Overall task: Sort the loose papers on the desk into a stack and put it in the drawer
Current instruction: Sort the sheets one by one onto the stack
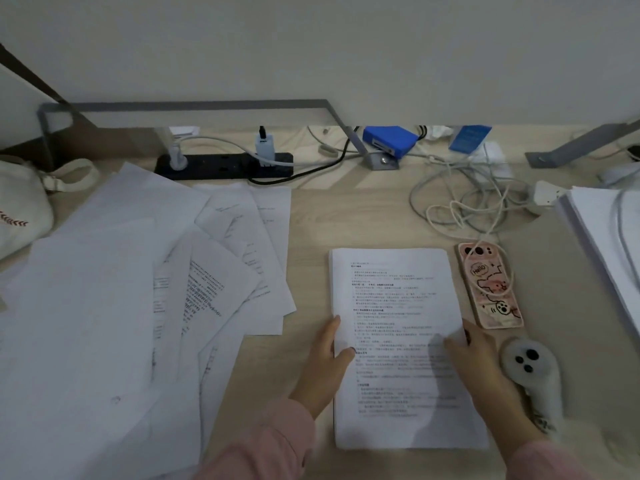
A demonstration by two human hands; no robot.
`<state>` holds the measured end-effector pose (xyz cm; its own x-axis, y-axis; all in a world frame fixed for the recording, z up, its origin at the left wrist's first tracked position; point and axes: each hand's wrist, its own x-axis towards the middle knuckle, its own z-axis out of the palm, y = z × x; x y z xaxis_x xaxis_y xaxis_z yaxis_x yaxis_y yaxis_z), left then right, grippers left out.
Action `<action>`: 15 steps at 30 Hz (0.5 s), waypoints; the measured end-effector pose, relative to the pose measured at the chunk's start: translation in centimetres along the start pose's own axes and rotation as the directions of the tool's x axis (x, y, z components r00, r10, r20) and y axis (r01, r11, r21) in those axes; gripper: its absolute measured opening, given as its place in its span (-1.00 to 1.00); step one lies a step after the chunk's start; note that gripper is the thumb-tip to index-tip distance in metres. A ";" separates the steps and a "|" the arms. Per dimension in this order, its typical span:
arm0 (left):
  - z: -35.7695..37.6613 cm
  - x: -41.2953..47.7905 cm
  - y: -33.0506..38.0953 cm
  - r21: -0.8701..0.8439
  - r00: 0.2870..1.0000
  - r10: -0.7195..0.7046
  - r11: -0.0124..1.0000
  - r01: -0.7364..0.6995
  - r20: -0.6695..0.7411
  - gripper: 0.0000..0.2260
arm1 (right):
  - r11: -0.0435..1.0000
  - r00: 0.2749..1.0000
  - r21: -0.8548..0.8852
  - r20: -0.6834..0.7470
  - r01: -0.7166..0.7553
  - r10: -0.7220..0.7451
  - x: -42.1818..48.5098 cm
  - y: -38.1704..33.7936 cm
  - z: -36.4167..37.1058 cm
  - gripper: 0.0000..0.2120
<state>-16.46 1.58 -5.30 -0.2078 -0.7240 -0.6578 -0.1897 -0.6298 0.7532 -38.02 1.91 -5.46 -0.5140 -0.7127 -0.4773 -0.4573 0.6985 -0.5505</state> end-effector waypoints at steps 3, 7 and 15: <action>-1.3 -0.2 -0.1 -0.047 0.999 -0.003 0.999 0.001 -0.037 -0.50 | 0.999 0.999 -0.044 0.045 0.011 -0.009 0.4 -0.3 1.0 -0.62; -3.6 -0.5 -0.3 -0.092 0.996 -0.022 0.996 0.014 -0.088 -0.53 | 0.998 0.995 -0.040 0.094 0.045 -0.041 0.3 -1.2 2.9 -0.59; -7.6 -1.8 -0.3 -0.074 0.989 0.029 0.996 -0.040 -0.145 -0.63 | 1.000 0.998 -0.002 -0.052 0.028 -0.028 -1.7 -3.6 4.7 -0.57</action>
<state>-8.77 0.96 -4.27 -0.0720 -0.7753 -0.6275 -0.1101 -0.6191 0.7775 -32.10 0.26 -5.89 -0.5381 -0.7279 -0.4249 -0.4730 0.6781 -0.5626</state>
